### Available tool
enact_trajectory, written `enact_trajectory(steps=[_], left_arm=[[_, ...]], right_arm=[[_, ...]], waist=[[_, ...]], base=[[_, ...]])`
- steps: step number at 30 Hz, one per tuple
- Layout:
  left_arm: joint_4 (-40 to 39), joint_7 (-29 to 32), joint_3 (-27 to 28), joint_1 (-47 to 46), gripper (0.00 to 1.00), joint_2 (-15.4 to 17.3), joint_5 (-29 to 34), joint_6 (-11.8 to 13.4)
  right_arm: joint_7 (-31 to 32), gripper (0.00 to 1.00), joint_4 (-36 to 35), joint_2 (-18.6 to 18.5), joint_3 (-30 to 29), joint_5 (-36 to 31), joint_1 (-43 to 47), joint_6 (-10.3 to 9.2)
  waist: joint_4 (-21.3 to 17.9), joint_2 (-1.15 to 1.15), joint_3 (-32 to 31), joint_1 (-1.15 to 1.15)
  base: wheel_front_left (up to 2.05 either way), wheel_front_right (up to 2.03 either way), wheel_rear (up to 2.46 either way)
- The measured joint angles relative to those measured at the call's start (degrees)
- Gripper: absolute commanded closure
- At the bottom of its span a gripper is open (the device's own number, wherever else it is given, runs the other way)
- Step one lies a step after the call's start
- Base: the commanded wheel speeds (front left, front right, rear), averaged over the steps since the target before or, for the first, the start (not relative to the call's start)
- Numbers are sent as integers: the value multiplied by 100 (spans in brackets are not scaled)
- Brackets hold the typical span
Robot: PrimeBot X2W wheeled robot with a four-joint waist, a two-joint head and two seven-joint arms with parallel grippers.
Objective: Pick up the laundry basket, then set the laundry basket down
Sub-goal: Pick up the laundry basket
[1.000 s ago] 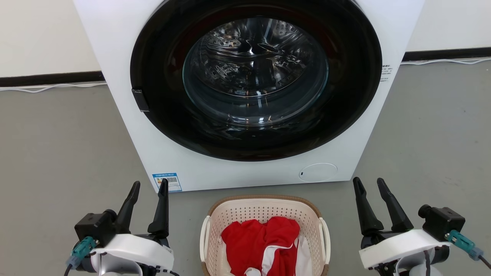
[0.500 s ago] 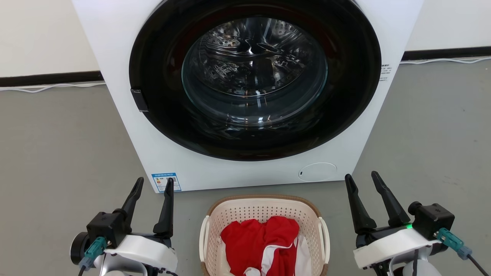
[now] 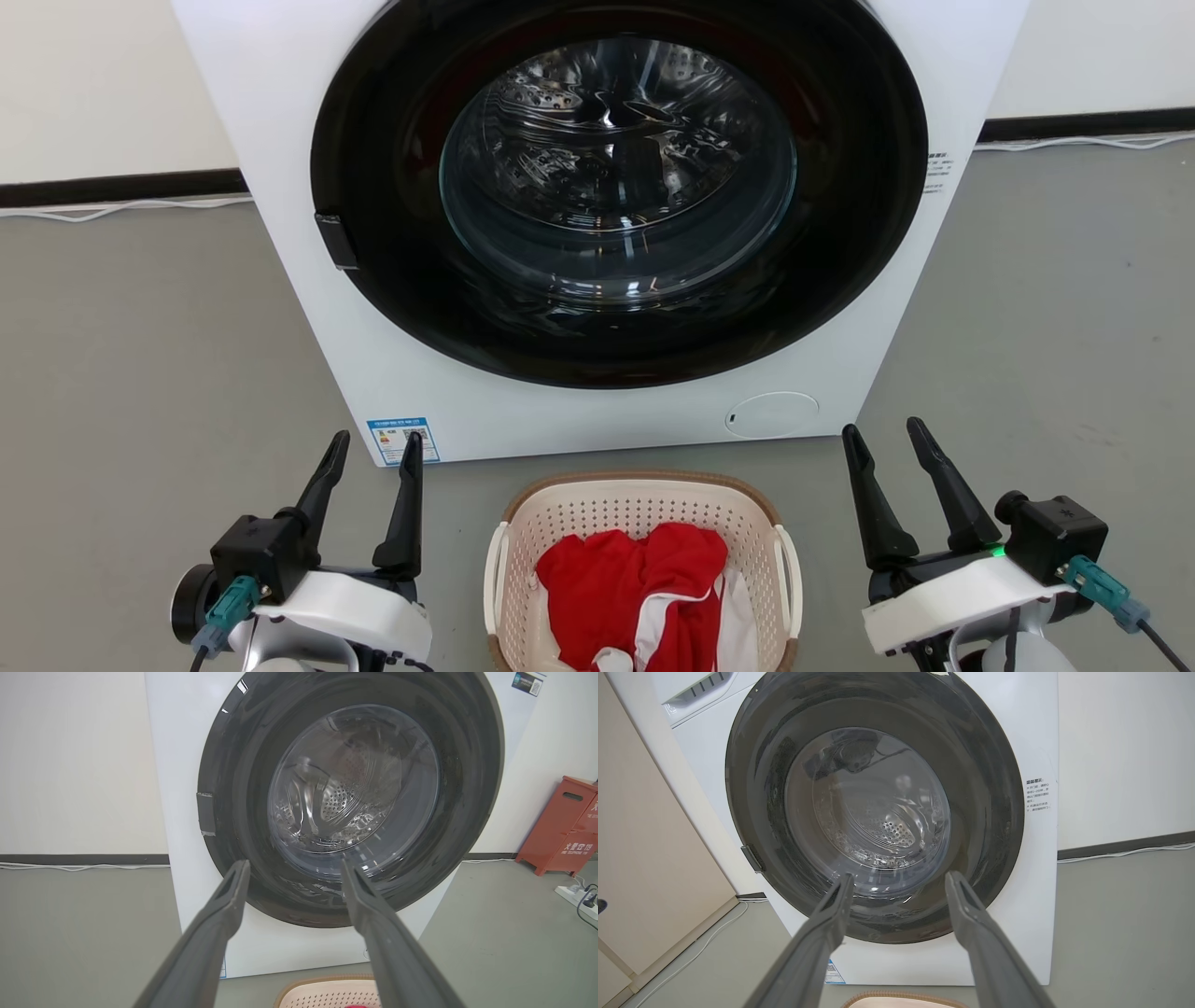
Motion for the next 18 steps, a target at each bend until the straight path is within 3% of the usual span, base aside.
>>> enact_trajectory(steps=[18], left_arm=[[8,-1,2,-240,0,0,-10,0]], right_arm=[[0,0,34,-1,9,22,-231,0]], waist=[[-194,0,564,0]], base=[[0,0,0]])
